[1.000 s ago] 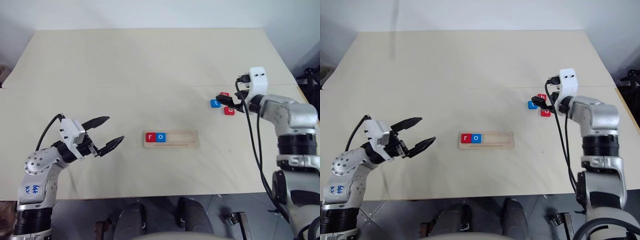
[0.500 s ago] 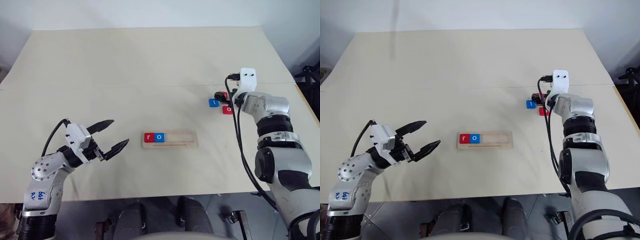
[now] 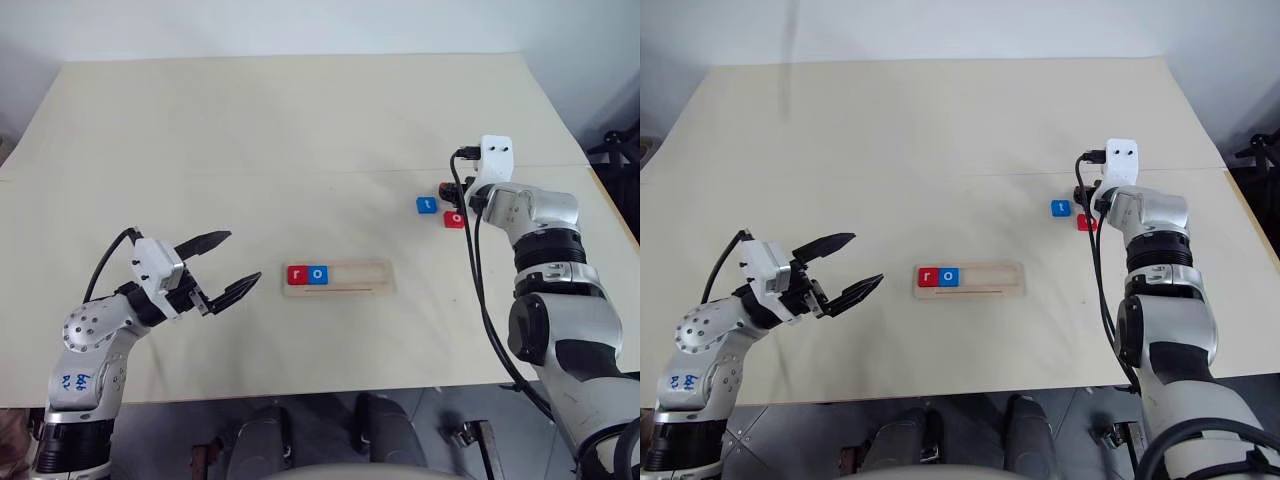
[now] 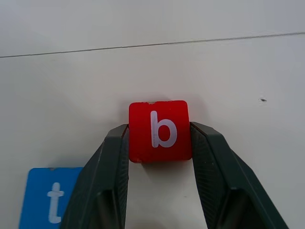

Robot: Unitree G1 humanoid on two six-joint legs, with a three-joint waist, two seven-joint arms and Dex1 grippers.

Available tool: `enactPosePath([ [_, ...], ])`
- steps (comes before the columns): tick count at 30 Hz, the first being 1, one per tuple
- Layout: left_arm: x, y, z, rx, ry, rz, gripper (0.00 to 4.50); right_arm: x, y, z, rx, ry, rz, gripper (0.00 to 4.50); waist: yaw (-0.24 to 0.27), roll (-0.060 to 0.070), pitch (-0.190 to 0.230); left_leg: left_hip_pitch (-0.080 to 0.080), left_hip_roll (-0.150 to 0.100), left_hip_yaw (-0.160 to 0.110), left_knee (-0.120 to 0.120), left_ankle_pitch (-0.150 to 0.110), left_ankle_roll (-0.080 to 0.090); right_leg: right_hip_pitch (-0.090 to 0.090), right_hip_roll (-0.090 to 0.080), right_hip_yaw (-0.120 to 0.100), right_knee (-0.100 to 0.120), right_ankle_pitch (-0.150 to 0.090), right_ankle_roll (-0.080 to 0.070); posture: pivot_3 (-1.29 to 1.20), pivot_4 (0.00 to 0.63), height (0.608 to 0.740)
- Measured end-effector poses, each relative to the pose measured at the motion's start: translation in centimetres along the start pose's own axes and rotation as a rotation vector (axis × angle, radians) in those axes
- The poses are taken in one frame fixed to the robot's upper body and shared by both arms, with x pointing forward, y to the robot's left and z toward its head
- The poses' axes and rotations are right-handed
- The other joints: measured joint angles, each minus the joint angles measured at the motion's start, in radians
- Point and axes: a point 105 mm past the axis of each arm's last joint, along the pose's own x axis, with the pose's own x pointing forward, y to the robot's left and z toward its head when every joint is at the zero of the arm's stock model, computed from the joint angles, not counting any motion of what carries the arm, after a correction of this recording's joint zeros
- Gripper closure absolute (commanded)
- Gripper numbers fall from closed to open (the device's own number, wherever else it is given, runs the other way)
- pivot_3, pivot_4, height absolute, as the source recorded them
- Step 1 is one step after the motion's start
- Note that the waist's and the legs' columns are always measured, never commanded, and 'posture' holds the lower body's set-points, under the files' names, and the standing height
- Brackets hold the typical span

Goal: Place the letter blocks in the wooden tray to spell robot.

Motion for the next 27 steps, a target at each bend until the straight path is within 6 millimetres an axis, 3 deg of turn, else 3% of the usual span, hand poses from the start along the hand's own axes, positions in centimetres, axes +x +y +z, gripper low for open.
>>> enactPosePath([
  [4,0.9,-0.5,0.3,-0.010,-0.026,-0.093,0.00,-3.3,-1.1,0.8,-0.057,-0.029,0.015,3.04,0.012,0.000,0.000,-0.001,0.000,-0.001,0.000,0.000,0.000,0.000,0.000,0.000,-0.001,0.000,0.000,0.00,0.150,0.740],
  [6,1.2,-0.7,0.2,-0.018,-0.030,-0.135,0.00,-5.2,-1.2,0.0,-0.069,-0.019,0.023,3.04,0.012,0.000,0.000,-0.001,0.000,-0.001,0.000,0.000,0.000,0.000,0.000,-0.001,-0.001,0.000,0.000,0.00,0.150,0.740],
  [11,1.8,-0.9,-0.1,-0.037,-0.029,-0.217,0.00,-9.8,0.1,-5.9,-0.056,0.099,0.045,3.04,0.010,0.000,0.000,0.000,0.000,-0.001,0.000,0.000,0.000,0.000,0.000,0.000,0.000,0.000,0.000,0.00,0.150,0.740],
  [17,2.1,-0.9,-0.6,-0.058,-0.025,-0.229,0.00,-12.3,2.9,-10.4,-0.035,0.155,0.078,3.04,0.003,0.000,0.000,0.000,0.000,-0.001,0.000,0.000,0.000,0.000,0.000,0.000,0.000,0.000,0.000,0.00,0.150,0.740],
  [21,2.2,-1.0,-0.7,-0.065,-0.024,-0.233,0.00,-12.6,3.9,-11.0,-0.014,0.141,0.077,3.04,0.003,0.000,0.000,0.000,0.000,-0.001,0.000,0.000,0.000,0.000,0.000,0.000,0.000,0.000,0.000,0.00,0.150,0.740],
  [27,2.2,-1.1,-0.8,-0.066,-0.022,-0.226,0.00,-12.1,4.6,-10.7,0.013,0.123,0.117,0.88,0.003,-0.001,-0.001,0.001,0.000,-0.001,0.000,0.000,0.000,0.000,0.000,0.000,0.000,0.000,0.000,0.00,0.150,0.740],
])
